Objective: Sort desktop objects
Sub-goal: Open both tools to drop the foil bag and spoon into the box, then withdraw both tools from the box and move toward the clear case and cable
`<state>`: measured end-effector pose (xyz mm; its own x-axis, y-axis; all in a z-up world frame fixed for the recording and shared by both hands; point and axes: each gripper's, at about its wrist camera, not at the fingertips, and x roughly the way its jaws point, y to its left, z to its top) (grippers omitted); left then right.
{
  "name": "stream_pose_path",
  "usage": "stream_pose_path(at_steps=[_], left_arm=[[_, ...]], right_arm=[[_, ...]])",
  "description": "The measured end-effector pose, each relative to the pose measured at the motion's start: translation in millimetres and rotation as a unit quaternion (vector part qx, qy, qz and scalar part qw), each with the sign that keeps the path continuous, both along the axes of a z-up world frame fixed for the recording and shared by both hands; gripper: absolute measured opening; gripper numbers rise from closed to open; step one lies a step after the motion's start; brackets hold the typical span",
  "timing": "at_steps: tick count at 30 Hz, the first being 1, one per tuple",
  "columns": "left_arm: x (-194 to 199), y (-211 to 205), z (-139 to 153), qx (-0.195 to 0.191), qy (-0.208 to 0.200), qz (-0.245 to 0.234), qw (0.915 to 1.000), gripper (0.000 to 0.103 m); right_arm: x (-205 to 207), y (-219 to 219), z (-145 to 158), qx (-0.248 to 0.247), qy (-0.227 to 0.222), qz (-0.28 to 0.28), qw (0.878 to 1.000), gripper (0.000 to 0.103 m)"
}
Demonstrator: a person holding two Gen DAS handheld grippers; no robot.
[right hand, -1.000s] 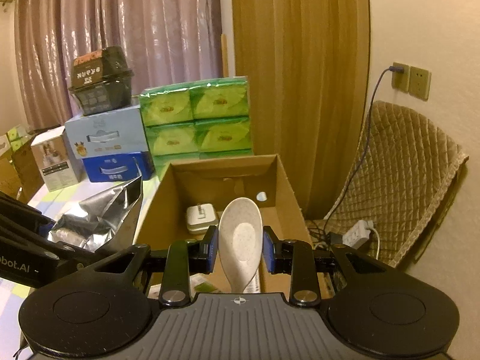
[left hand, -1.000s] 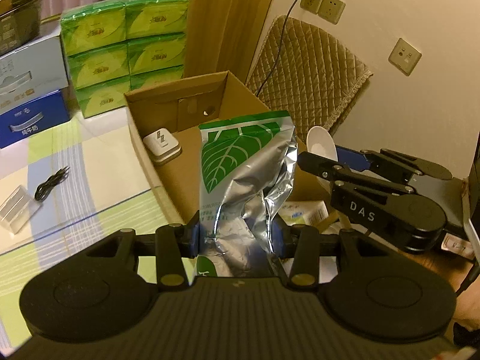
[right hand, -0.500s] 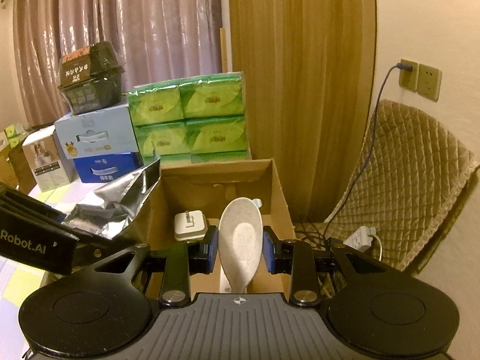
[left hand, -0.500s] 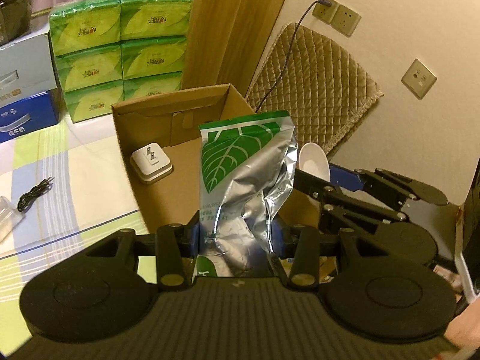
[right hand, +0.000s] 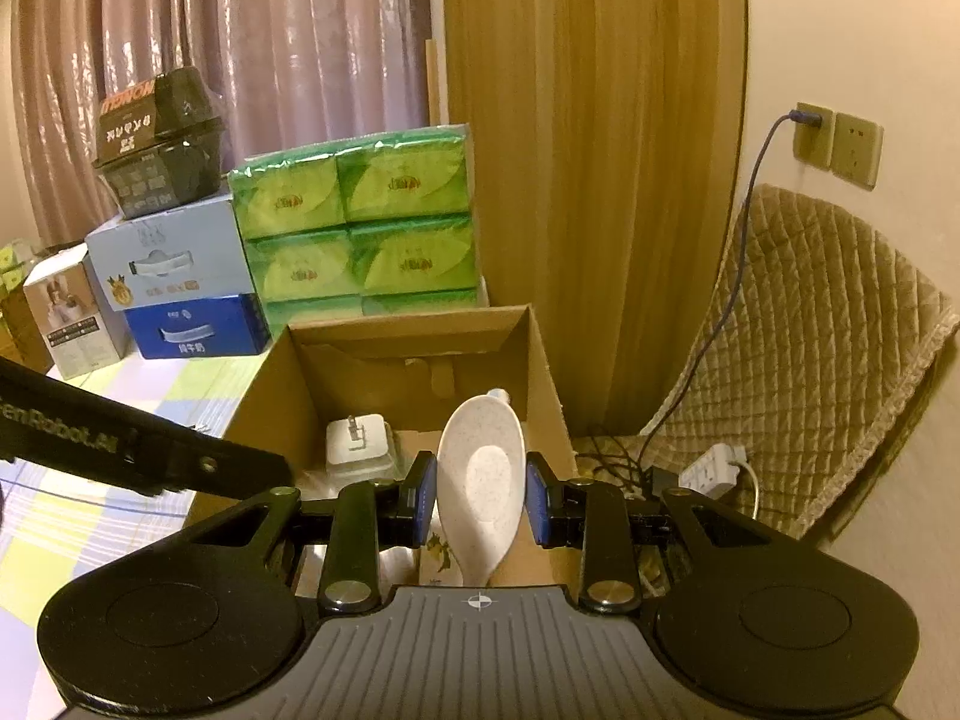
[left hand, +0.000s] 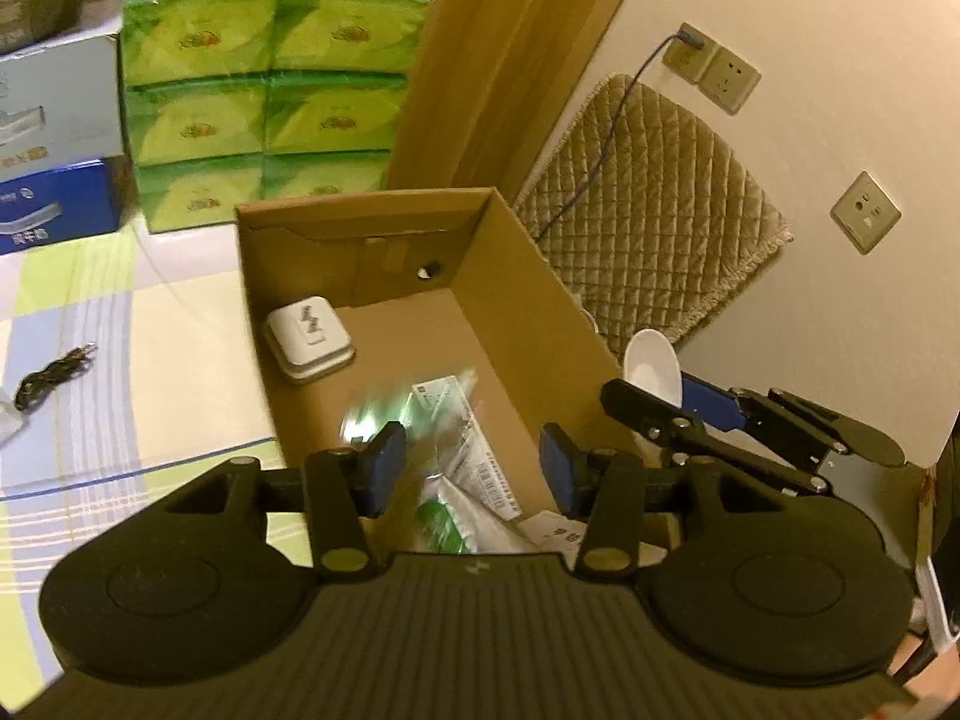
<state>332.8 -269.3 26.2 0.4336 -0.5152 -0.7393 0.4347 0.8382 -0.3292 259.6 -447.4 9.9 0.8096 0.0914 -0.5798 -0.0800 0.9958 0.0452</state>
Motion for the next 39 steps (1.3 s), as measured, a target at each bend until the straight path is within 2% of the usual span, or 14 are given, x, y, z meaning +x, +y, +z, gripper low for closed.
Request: stream_pose_path(at_steps=[13,15,16,17,22,24,28,37,39], left_arm=[[-13.4,45.7,0.1,0.005,-0.014,0.024,0.9996,0.046],[-16.8,51.4,-0.3,0.01,-0.018,0.026,0.9995,0.05],[-18.7,54.3,-0.4,0.012,-0.021,0.026,0.9994,0.051],[-21.1,57.7,-0.6,0.014,-0.024,0.027,0.9993,0.052],[-30.8,73.8,-2.9,0.018,-0.025,0.035,0.9989,0.054],[-36.1,81.6,-3.5,0.018,-0.024,0.039,0.9988,0.061],[-50.2,94.9,-2.9,0.024,-0.025,0.046,0.9984,0.065],[-88.2,125.5,7.0,0.038,-0.04,0.06,0.9966,0.09],[-99.0,135.1,10.8,0.04,-0.05,0.06,0.9961,0.098]], right_arm=[[7.9,15.5,-3.5,0.019,0.001,0.015,1.0,0.028],[7.9,16.7,0.8,0.026,-0.01,0.018,0.999,0.037],[6.9,16.7,3.4,0.028,-0.015,0.016,0.999,0.057],[5.3,17.5,6.1,0.029,-0.023,0.013,0.999,0.068],[-2.8,19.0,13.0,0.027,-0.027,0.013,0.999,0.07],[-8.2,19.4,14.2,0.026,-0.024,0.012,0.999,0.073],[-23.8,22.7,16.2,0.025,-0.02,0.014,0.999,0.082],[-63.9,51.2,21.5,0.017,0.0,0.04,0.999,0.101],[-70.8,59.9,21.9,0.017,0.01,0.049,0.999,0.101]])
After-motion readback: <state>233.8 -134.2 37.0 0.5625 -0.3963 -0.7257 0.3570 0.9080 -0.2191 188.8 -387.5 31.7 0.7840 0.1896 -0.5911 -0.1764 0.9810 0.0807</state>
